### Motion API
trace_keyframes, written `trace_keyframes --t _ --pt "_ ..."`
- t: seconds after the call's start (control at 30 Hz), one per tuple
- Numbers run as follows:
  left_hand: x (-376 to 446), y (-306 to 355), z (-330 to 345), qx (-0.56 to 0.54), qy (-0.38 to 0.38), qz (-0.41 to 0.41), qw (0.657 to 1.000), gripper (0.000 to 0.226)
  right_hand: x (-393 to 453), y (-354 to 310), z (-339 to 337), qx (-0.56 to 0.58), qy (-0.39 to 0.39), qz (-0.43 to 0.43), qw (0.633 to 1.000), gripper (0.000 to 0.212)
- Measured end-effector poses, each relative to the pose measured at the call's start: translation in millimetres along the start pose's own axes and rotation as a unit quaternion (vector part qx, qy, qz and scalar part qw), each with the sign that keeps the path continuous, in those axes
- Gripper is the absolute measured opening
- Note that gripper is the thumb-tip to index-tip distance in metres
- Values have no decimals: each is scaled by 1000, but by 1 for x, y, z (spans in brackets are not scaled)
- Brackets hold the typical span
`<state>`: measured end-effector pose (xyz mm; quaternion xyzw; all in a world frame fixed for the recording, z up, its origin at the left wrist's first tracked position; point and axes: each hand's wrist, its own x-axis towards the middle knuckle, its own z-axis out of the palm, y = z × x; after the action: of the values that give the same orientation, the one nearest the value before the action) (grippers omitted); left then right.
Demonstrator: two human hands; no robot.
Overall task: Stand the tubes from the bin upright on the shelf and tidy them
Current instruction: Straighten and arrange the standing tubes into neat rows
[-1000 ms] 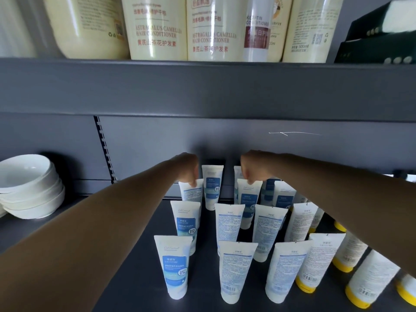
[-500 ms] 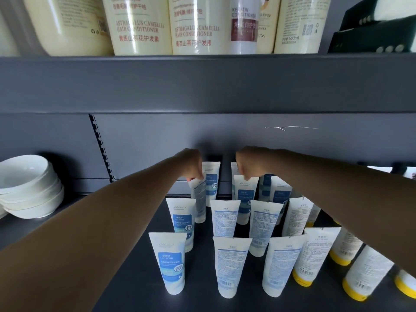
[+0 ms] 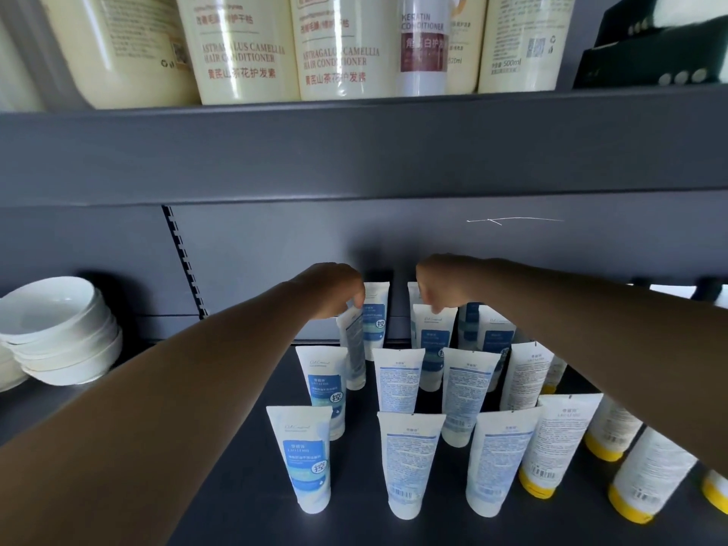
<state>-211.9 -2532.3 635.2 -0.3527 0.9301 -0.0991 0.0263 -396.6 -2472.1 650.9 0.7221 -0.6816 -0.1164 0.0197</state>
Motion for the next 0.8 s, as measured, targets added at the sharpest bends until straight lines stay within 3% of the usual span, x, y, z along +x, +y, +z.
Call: trace_keyframes --t 0.13,0.33,0.4,0.5,0.8 --pt "6 1 3 3 5 25 1000 23 -2 0 -1 1 5 -5 1000 22" --pt "11 2 5 -47 9 -13 999 20 -1 1 0 -8 -2 -6 1000 14" --pt "12 3 5 -57 3 -29 998 22 1 2 0 -18 -1 -6 1000 37" --pt "12 3 4 -77 3 -59 995 23 2 3 -1 -25 -5 -11 1000 44" --pt "16 6 -2 -132 -29 -81 987 26 4 4 -4 2 -41 -4 999 20"
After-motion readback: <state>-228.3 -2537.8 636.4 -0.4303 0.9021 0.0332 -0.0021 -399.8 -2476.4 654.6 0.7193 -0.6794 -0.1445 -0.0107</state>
